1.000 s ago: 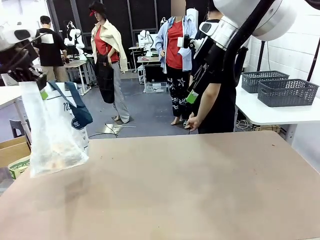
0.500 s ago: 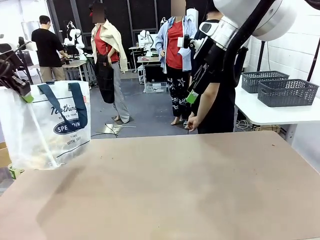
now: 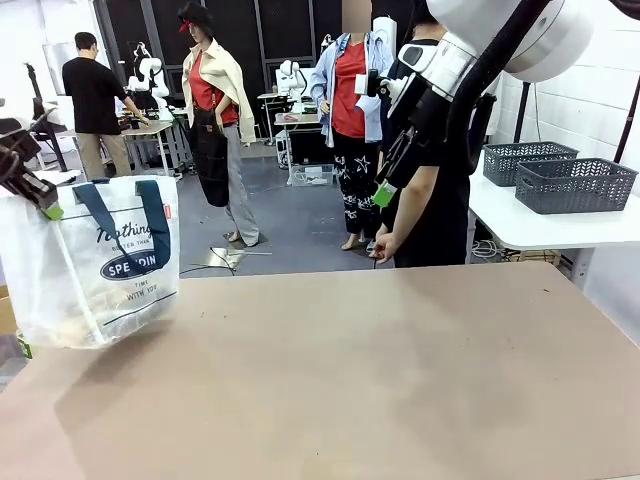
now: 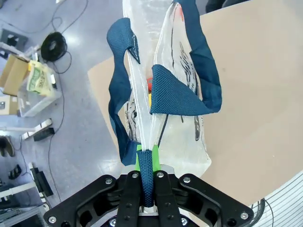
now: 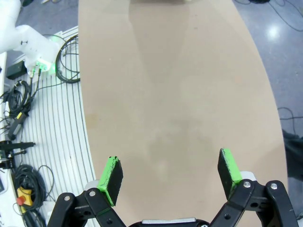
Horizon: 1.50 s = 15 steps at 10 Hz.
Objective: Transfer purchased items from the store into the shopping bag.
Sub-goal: Move the Reusable shopping bag to the right side of the table.
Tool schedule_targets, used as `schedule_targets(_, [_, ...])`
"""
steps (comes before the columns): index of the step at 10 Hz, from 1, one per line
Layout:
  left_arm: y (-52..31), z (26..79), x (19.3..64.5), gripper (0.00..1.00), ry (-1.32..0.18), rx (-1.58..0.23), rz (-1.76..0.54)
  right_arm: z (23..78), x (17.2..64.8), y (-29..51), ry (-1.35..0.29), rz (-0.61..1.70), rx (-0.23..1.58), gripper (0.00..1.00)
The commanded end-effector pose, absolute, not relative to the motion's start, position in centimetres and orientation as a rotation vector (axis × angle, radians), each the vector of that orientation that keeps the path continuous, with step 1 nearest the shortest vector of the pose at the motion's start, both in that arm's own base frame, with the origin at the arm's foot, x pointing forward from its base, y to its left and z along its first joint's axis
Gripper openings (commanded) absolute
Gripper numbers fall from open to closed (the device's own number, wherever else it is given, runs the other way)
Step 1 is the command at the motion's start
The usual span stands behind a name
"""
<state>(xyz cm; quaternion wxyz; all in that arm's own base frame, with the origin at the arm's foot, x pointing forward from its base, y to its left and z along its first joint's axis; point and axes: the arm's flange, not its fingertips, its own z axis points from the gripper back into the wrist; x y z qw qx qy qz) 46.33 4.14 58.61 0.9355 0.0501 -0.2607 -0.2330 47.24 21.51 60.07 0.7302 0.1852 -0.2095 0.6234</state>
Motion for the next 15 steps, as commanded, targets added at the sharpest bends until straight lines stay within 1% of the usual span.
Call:
schedule_targets(1, [5.2, 58.4, 45.8, 0.0, -0.6, 0.109, -0.459, 59.9, 47.2, 21.4, -0.45, 1.384, 0.39, 1.0])
schedule_targets(4, [5.9, 55.8, 44.7, 0.0, -0.568, 0.066, -0.435, 59.9, 47.2, 21.4, -0.45, 1.384, 0.39, 1.0])
schedule_targets(6, [6.1, 54.2, 43.8, 0.0, -0.535, 0.037, -0.377, 59.9, 47.2, 21.4, -0.45, 1.384, 0.39, 1.0])
schedule_targets(7, [5.8, 55.0, 45.1, 0.0, -0.52, 0.076, -0.431, 59.9, 47.2, 21.4, -0.45, 1.384, 0.39, 1.0])
schedule_targets(15, [5.8, 55.0, 45.1, 0.0, -0.52, 0.076, -0.431, 59.9, 47.2, 21.4, -0.45, 1.384, 0.39, 1.0])
